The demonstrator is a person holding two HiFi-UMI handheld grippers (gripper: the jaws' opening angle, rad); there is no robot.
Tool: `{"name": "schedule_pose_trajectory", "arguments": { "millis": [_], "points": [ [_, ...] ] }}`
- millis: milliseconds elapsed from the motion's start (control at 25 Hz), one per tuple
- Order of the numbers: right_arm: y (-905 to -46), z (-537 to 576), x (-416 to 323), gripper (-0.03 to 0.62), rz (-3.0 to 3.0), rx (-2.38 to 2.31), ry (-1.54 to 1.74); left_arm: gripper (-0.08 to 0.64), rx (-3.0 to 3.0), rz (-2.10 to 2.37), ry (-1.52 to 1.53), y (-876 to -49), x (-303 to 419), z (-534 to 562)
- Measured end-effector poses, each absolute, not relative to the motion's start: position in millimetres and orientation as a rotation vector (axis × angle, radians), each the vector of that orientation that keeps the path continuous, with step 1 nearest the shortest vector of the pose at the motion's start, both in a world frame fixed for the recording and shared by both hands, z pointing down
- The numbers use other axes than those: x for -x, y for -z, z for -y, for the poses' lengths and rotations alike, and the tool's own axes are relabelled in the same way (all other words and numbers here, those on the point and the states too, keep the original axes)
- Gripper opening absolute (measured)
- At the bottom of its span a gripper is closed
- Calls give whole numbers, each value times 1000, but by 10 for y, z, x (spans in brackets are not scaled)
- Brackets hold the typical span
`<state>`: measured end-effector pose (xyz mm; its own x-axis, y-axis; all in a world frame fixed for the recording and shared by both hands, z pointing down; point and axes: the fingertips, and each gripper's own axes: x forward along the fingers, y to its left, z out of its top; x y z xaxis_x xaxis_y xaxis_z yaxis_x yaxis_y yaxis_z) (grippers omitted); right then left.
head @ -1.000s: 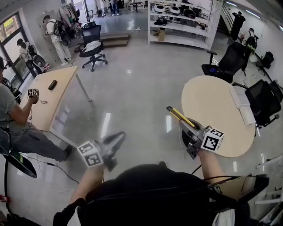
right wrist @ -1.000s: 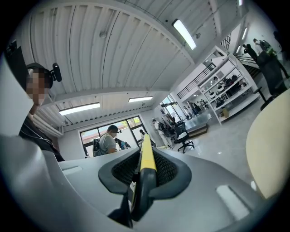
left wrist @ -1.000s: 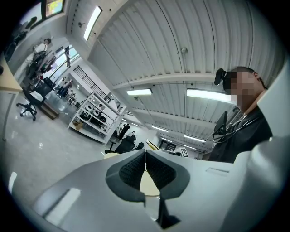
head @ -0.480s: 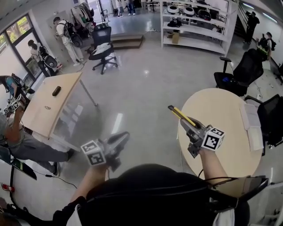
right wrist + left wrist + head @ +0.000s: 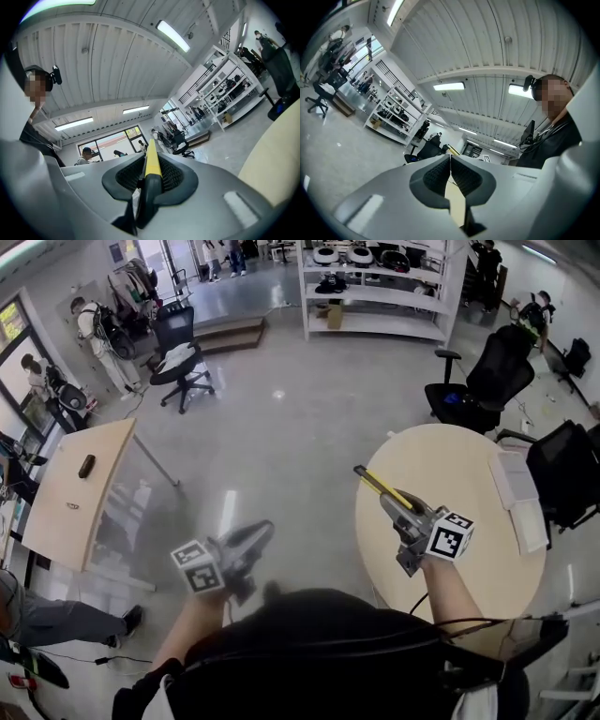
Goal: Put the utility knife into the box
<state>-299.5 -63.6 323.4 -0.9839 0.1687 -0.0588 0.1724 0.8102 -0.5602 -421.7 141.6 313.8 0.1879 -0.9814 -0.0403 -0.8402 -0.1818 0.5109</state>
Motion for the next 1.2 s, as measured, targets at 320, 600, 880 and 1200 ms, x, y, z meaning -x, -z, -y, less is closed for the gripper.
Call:
{"name": "schedule_pose_trajectory", "arguments": {
  "millis": [320,600,880,1200],
  "points": [
    [-3081,865,4021,92,-3021,-129,834,5,-2219,1613,546,-3122,5392,-1057],
    [-2834,929,5220,92,-3006,-55,788,5,-2290,1601,498,-2959,6749,-966],
    [-2924,1103,5734,92,-3053,-107,766,5,-2275,1645,539,-2968,7300,-736],
    [-2814,1432,5873,91,-3040,-80,763,5,-2246,1686,546,-2921,7504,-609]
  ]
}}
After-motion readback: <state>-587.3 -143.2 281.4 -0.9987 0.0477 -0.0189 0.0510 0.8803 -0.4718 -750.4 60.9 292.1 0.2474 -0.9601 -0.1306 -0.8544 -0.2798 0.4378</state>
